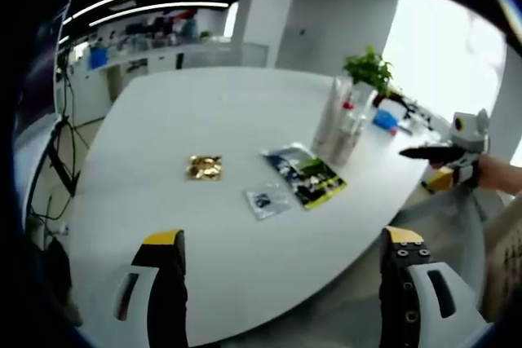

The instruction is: Arrange the skincare products in the storage area until every visible bottle or jar stands upright without overlapping.

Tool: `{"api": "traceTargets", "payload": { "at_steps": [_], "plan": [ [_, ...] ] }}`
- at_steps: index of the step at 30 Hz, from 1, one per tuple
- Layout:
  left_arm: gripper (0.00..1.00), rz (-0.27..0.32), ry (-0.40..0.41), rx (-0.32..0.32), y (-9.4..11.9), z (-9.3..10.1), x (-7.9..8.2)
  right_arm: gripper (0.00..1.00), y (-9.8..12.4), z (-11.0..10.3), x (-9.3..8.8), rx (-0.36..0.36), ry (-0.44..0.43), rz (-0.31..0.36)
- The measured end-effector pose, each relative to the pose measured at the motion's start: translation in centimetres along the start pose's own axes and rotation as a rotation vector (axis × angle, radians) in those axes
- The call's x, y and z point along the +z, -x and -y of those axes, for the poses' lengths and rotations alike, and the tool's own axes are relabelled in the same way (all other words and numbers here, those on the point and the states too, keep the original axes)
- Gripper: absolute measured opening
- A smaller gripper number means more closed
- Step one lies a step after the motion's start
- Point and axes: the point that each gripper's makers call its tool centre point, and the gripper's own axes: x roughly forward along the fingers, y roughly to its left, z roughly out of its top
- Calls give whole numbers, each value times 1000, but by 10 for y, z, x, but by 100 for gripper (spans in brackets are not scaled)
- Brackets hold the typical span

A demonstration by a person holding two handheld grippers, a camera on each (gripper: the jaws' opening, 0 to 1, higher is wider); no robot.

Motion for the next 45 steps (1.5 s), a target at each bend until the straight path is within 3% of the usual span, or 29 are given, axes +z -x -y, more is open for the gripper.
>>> {"api": "traceTargets", "payload": {
  "at_steps": [12, 22, 34, 45],
  "plan": [
    [97, -15, 17, 7, -4, -2, -1, 95, 0, 0, 0, 5, -3, 2],
    [96, -36, 56, 40, -17, -15, 4, 95, 0, 1, 2, 3, -7, 7],
    [94, -114, 35, 54, -54, -27, 13, 95, 0, 5, 0, -8, -24, 0],
    [93, -176, 3, 92, -88, -54, 21, 95, 1, 14, -1, -36, -59, 0]
  ]
}}
